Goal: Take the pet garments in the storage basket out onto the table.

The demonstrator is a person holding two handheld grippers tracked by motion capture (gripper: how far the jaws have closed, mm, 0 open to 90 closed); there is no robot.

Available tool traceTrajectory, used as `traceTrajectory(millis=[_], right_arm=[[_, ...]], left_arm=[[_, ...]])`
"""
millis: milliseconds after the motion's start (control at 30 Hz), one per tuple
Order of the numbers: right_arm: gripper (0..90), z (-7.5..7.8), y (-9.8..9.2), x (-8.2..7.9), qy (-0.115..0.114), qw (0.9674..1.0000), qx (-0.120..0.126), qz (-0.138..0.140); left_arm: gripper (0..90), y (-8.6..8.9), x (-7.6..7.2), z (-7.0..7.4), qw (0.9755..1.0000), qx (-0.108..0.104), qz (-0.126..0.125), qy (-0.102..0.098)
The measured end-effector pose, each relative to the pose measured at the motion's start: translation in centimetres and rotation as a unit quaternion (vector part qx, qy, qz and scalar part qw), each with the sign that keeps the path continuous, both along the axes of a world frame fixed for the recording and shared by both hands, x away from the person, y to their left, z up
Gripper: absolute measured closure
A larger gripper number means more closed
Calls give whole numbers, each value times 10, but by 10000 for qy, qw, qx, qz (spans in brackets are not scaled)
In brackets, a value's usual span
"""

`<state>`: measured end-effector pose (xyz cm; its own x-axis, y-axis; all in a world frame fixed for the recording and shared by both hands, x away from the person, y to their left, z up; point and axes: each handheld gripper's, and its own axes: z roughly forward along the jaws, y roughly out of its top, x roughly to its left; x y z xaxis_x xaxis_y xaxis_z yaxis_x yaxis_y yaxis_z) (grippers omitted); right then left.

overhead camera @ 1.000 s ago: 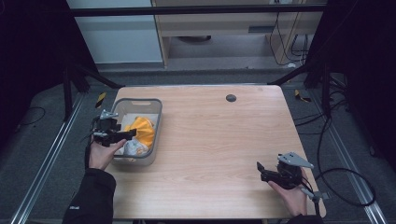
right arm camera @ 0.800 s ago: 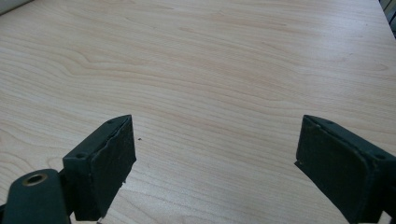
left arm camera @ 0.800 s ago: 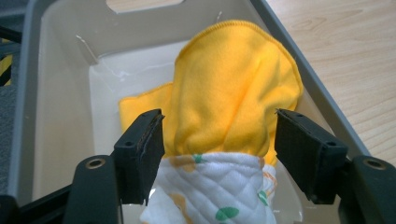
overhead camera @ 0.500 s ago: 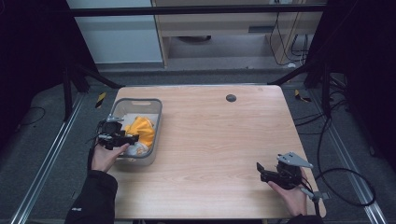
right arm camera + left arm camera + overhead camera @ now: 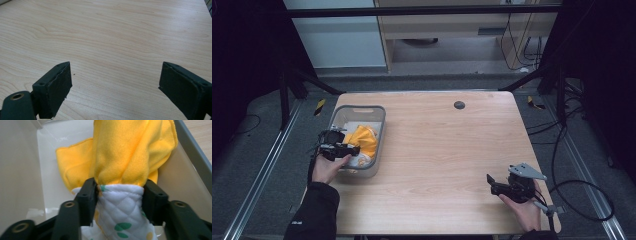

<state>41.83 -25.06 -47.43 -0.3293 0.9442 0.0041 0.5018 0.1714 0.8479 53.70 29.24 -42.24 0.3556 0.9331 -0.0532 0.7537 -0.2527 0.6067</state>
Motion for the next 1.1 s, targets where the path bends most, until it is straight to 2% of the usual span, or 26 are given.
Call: traceTrajectory(millis=[167,300,533,833,1000,1100], right_arm=[[109,0,0,0,-5,10000,-21,3],[108,0,0,0,-10,10000,-22,6],[107,0,0,0,-18,10000,-21,-4],[106,0,0,0,-28,10000,-28,-3],[105,0,0,0,-26,10000,-35,-2],[105,0,0,0,-23,10000,-30,-3]], left_arm=[[650,0,0,0,10000,-41,37,77],[691,-2,-1,1,10000,-18,50,13],[705,3,-5,13,9998,-86,89,-125],[707,10,-12,29,9990,-116,111,-415],[710,13,-15,37,9982,-202,144,-538],[711,15,-17,47,9977,-246,133,-615]])
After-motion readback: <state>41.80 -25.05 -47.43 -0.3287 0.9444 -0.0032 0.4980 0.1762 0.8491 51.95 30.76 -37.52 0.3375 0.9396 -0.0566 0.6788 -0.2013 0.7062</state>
